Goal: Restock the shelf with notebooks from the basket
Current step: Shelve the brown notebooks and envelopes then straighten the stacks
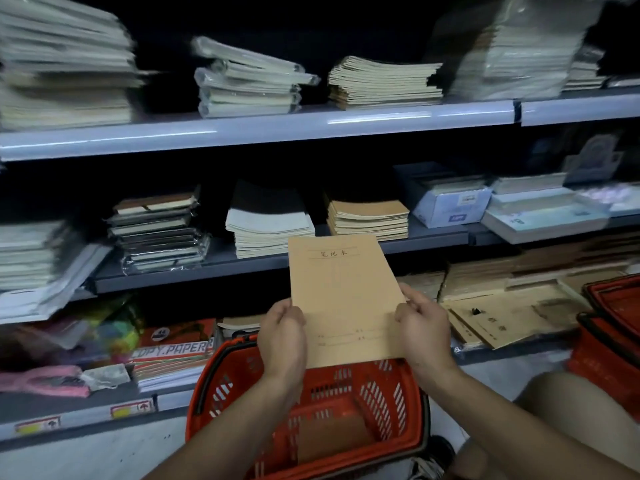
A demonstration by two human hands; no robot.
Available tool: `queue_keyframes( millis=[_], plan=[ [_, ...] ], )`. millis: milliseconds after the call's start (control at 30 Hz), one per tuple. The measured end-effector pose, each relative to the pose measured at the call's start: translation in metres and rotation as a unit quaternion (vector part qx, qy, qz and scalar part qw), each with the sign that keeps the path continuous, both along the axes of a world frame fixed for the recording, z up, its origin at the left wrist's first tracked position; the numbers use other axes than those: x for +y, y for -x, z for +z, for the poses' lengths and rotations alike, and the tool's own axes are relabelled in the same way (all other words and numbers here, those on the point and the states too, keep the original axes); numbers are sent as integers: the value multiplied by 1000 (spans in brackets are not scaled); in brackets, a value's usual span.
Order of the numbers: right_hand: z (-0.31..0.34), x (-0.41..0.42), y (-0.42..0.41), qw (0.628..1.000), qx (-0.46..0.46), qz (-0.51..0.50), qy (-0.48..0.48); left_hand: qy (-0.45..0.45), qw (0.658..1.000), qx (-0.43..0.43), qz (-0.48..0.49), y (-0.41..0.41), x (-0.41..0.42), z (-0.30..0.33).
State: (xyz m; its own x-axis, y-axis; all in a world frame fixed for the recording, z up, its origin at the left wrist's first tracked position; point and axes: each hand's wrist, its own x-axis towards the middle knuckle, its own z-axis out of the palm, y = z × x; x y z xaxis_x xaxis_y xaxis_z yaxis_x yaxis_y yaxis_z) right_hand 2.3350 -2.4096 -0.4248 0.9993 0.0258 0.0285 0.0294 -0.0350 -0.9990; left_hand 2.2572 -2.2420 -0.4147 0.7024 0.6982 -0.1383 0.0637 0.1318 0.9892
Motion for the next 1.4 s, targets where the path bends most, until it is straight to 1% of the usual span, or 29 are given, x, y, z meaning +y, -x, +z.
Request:
queue_keyframes(
  millis=[133,267,433,567,700,767,833,967,1100,1233,1400],
  plan=[
    [15,-2,-21,996,-78,-40,17,-35,997,-22,-71,-26,8,26],
    [27,-3,-55,991,-108,-74,16,-65,990,-15,-127,-58,16,48],
    [38,-1,-114,987,-139,-62,40,-114,980,-22,-159,-118,30,68],
    [46,5,-167,976,-179,-58,106,-134,982,-35,-129,-172,42,74],
    [50,16,-216,968,-205,-55,137,-169,979,-49,-105,-218,54,79],
    [49,21,-238,964,-213,-54,146,-204,973,-46,-96,-241,60,79],
    [47,25,-259,961,-219,-58,156,-236,968,-33,-85,-263,66,78],
    [42,36,-291,954,-218,-76,193,-253,965,32,-55,-291,73,77],
    [32,44,-311,939,-224,-78,250,-325,940,96,-41,-298,75,77],
    [23,47,-316,926,-228,-69,293,-402,902,147,-58,-300,77,72],
    [12,45,-316,904,-253,-57,340,-496,852,161,-45,-291,73,69]
  ],
)
